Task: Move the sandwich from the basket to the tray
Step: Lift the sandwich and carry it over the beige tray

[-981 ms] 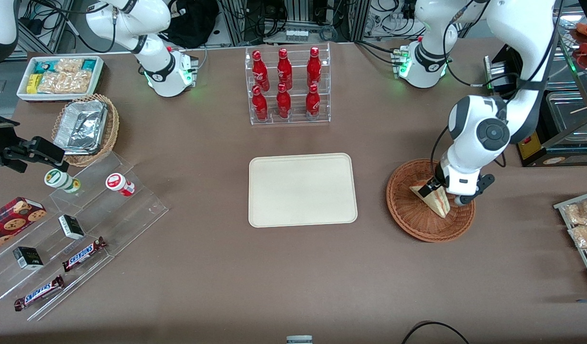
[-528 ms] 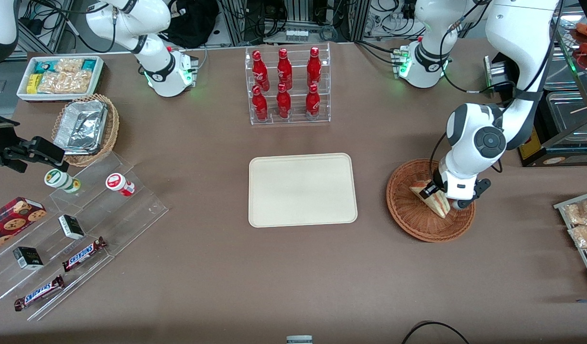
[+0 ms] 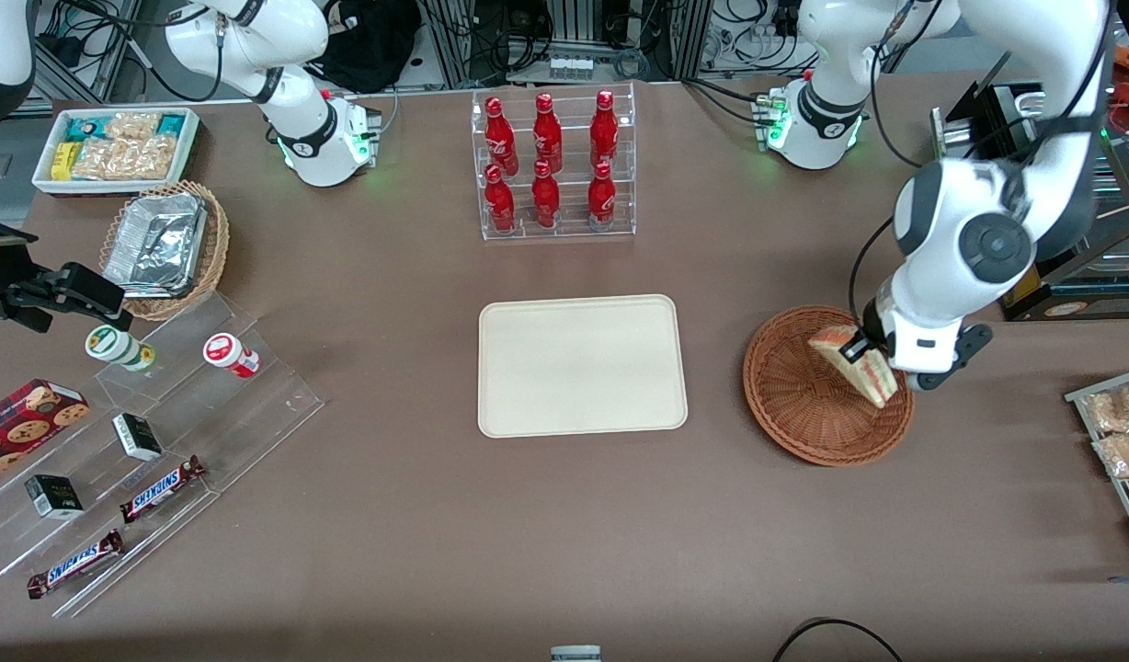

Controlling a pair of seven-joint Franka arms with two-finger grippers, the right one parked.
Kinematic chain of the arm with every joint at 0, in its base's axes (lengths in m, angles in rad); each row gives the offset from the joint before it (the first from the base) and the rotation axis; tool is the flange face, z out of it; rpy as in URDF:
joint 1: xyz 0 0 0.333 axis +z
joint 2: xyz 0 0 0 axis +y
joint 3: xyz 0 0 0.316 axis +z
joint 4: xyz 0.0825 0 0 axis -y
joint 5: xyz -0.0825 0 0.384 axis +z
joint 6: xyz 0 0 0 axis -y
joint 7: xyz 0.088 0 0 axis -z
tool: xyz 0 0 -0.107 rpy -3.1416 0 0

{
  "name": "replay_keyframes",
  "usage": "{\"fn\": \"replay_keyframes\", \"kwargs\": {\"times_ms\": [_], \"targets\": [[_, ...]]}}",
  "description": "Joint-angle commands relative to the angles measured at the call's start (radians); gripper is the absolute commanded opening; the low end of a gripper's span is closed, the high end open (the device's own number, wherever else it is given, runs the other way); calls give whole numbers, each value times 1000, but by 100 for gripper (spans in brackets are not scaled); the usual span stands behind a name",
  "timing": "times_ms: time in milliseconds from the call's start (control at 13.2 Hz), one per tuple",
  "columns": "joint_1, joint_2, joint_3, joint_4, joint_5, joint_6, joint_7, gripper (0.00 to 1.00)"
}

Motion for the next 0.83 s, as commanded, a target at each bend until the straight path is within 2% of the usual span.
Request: {"fn": "replay_keyframes", "kwargs": {"times_ms": [0, 151, 453, 604, 755], "targets": [[4, 15, -116, 174, -1, -160, -17, 12], [4, 31, -225, 236, -1, -188, -23, 12], [-1, 92, -406, 267, 12, -185, -70, 12], [-16, 142, -462, 296, 36, -182, -95, 12], [-114, 201, -462, 325, 85, -182, -165, 13]]}}
